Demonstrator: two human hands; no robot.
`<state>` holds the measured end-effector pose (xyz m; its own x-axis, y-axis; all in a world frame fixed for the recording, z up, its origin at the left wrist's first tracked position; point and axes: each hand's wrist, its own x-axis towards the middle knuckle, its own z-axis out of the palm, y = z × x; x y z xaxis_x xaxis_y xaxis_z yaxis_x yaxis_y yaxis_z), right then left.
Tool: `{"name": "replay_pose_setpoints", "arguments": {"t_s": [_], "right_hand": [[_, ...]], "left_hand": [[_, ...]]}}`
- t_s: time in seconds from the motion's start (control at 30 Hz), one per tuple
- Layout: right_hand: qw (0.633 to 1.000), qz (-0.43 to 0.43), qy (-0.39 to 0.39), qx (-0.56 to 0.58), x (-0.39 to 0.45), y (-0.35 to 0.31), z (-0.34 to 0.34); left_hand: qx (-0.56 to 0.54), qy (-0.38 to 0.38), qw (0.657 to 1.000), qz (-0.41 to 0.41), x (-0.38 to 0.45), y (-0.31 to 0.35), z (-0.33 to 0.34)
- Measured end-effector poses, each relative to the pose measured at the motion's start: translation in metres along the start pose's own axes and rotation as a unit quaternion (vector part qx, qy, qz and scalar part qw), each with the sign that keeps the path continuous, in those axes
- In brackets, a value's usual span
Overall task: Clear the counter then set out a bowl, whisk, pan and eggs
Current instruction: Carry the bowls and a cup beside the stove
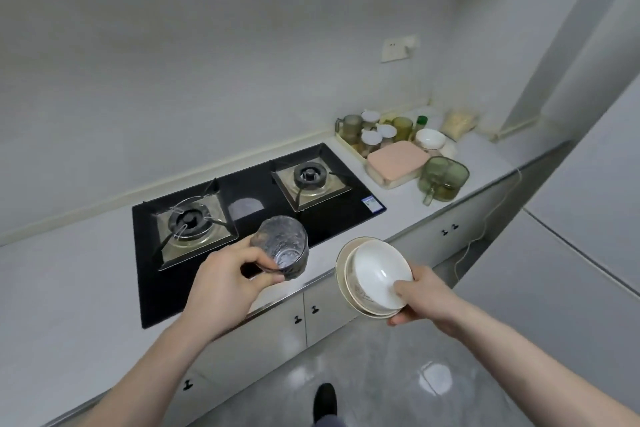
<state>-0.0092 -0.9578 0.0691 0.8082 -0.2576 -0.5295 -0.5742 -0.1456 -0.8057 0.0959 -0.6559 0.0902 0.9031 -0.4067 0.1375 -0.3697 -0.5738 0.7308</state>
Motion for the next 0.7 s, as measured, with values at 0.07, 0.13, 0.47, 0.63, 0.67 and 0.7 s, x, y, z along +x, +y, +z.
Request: {"name": "replay_pose_setpoints", "arguments": {"t_s": [0.07, 0.13, 0.47, 0.63, 0.67, 0.7], "right_hand": [[1.0, 0.01, 0.016, 0.004, 0.021, -0.007, -0.028], [0.999, 0.02, 0.032, 0.003, 0.041, -0.014, -0.054], [0.989, 0.031, 0.13, 0.057, 0.116, -0.032, -0.182], [0.986, 0.035, 0.152, 0.062, 0.162, -0.041, -0.253], [0.985, 0.032, 0.153, 0.066, 0.174, -0.045, -0.268], [0.985, 0.029, 0.154, 0.067, 0.184, -0.048, -0.282]], "left_hand": [[-0.007, -0.012, 1.0, 0.011, 0.041, 0.004, 0.017], [-0.013, -0.016, 1.0, 0.02, 0.076, 0.008, 0.031], [-0.03, -0.058, 0.996, 0.054, 0.229, 0.048, 0.113], [-0.023, -0.063, 0.995, 0.068, 0.291, 0.08, 0.15], [-0.02, -0.057, 0.996, 0.07, 0.302, 0.088, 0.157], [-0.015, -0.055, 0.996, 0.069, 0.312, 0.096, 0.164]]}}
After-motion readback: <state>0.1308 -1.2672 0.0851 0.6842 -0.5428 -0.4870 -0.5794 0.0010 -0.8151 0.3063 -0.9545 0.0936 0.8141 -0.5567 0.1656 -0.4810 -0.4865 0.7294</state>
